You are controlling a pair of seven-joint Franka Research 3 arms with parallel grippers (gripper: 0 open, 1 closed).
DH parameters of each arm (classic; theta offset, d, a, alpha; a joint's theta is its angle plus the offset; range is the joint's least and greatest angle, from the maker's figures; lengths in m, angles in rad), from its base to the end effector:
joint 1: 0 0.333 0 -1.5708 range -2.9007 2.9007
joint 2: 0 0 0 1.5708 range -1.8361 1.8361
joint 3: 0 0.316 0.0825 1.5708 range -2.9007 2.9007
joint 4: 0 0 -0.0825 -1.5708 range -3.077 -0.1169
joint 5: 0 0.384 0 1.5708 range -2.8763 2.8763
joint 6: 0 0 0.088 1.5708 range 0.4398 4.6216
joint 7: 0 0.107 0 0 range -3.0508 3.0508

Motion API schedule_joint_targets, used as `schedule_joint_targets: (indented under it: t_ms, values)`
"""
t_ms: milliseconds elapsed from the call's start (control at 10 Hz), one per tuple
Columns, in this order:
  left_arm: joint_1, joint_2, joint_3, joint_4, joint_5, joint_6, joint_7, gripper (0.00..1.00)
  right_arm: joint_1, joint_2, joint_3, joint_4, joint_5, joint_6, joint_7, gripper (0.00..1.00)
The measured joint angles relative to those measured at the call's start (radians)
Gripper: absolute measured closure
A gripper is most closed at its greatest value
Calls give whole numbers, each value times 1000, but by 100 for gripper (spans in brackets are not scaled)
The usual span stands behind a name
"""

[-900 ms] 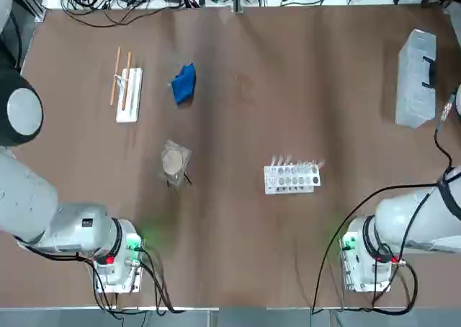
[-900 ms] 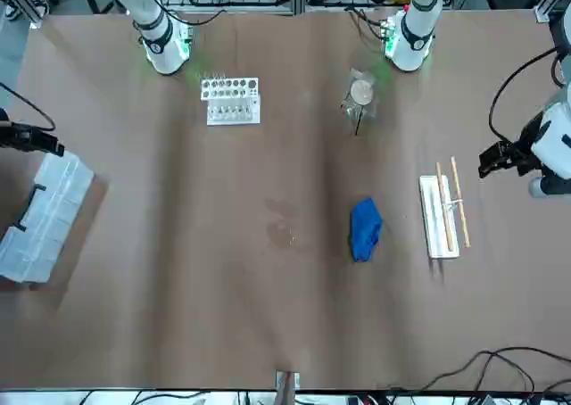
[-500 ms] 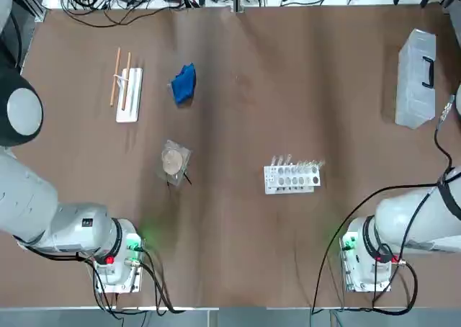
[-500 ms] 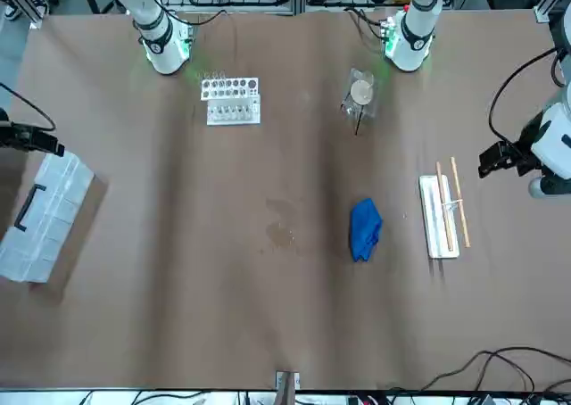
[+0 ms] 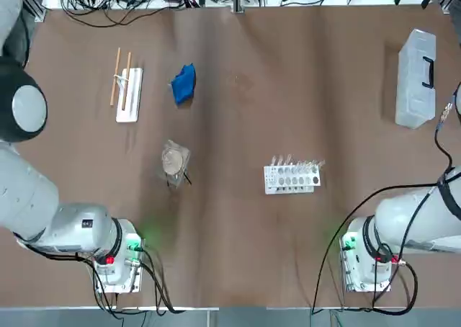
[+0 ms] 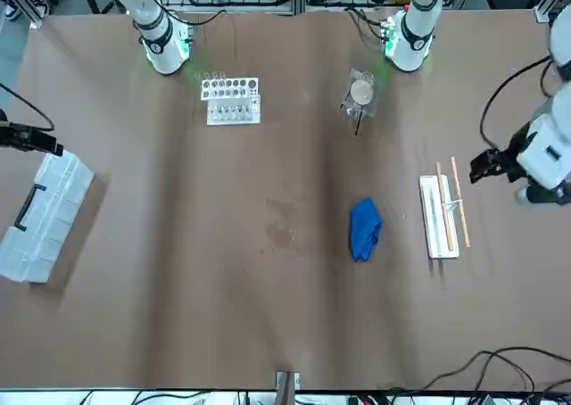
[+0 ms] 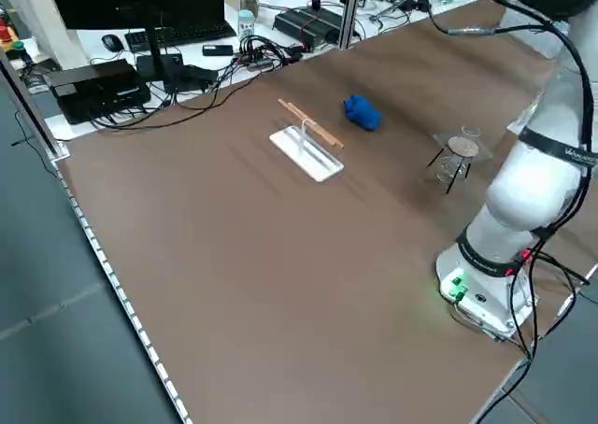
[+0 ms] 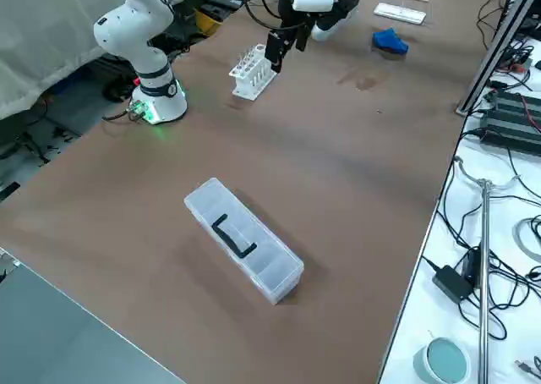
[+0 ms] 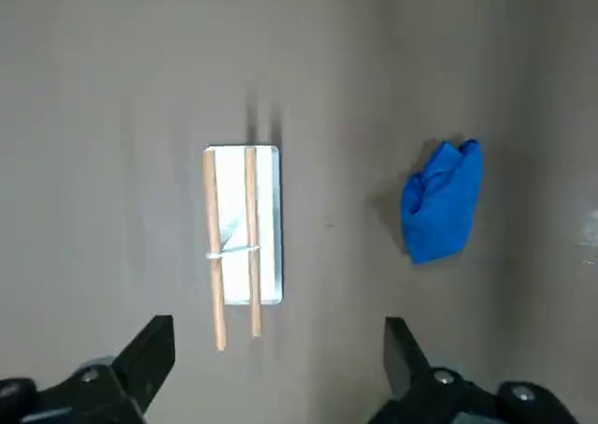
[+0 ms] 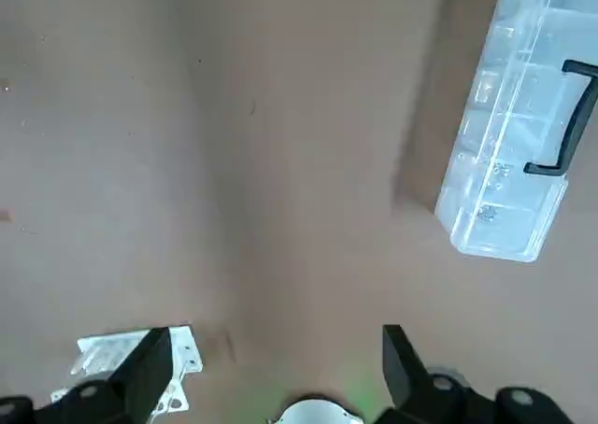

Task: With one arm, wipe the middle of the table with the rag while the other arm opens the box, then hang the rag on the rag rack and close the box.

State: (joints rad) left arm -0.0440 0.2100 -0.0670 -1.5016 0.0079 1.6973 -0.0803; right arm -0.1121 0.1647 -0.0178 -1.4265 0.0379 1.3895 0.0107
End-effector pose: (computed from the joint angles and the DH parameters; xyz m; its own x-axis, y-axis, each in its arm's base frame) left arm 0.6214 -0.0646 0.5447 0.9994 -0.0304 -0.0143 -0.0303 -0.9995 0.0050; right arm 0.5794 -0.0702 0.5835 0.9709 -0.1311 -0.2006 -0.1404 -0.9896 -0.0328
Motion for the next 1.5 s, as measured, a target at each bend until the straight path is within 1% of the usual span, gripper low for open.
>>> schedule_joint_targets:
  t_ms: [100, 200, 400, 500, 700, 900, 1000, 1100, 1300, 1400, 1500]
  values:
    - [-33, 55, -2, -8, 0, 43, -1, 2, 0, 0, 0, 0, 0, -1, 0, 1]
    - [-72, 127, -4, -15, 0, 89, -4, 3, 0, 1, 0, -1, 0, -1, 0, 1]
    - [-142, 276, -6, -18, 0, 192, -31, 3, 0, 1, 0, -1, 0, -1, 0, 1]
    - [-168, 335, -7, -18, 0, 234, -49, 3, 0, 2, 0, -1, 0, -1, 0, 1]
    - [-217, 438, -8, -18, 0, 327, -118, 5, 0, 2, 0, -2, 0, -1, 0, 1]
    - [-238, 532, -9, -17, 0, 370, -153, 11, 0, 2, 0, -1, 0, 0, 0, 1]
    - [-237, 564, -8, -16, 0, 383, -153, 15, -1, 2, -1, -1, 0, 1, 0, 1]
    - [-236, 581, -9, -15, 0, 396, -153, 33, -2, 2, -2, -2, 0, 0, 0, 1]
    - [-245, 578, -16, -11, -5, 401, -154, 64, -2, 4, -1, -3, 0, 0, 0, 1]
    - [-248, 576, -19, -8, -5, 401, -154, 77, -2, 4, -1, -3, 0, 0, 0, 1]
    - [-257, 576, -22, -4, -5, 401, -154, 86, -2, 4, -1, -3, 0, 0, 0, 1]
